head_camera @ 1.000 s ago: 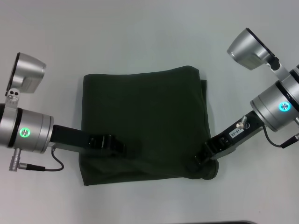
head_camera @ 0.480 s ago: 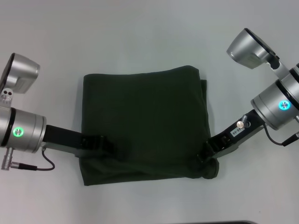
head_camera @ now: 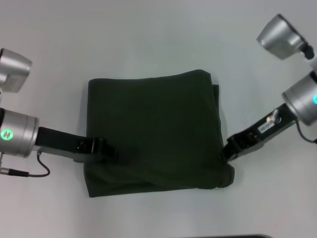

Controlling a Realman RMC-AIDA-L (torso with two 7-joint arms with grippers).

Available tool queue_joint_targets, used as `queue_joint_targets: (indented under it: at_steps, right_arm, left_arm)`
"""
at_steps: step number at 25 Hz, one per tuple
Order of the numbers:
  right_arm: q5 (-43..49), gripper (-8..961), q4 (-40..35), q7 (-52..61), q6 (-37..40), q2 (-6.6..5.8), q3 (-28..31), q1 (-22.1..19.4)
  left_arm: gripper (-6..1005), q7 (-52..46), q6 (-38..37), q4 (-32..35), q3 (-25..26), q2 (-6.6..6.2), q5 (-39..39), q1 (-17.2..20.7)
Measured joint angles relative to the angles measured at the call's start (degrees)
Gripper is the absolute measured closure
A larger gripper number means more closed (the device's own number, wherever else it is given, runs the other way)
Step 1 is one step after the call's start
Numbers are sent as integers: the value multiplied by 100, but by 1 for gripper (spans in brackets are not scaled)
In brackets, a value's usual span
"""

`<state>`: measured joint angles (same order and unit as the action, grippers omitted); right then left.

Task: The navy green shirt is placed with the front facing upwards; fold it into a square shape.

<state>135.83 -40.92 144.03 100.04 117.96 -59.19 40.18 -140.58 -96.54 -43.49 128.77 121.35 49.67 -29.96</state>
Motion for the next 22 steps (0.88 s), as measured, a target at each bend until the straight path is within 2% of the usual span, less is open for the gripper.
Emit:
queue_joint_targets:
  at_steps: [3,7,10,11,16,22]
  right_arm:
    - [-28,953,-305,-40,231,9,341,-21]
    - [-235,954,-312,-209,210,41,598,-12]
    - [-346,954,-113,-329,26,120,509,52]
    - [-340,954,32,-325,-147,147,299,97]
    - [-304,954,159,-200,-545,129,-54,125]
    - [76,953,128,-3,-756,95,-55,121]
  left_arm:
    - [999,102,-448,-212,293,36,151,8]
    - [998,82,-499,-336,355,104,199,-9]
    - [998,25,-220,-305,359,154,173,-58]
    - [998,-61,46,-299,327,162,139,-76]
    - [998,-172,422,-194,280,121,12,-114]
    - [998,-323,686,-69,269,92,-494,-179]
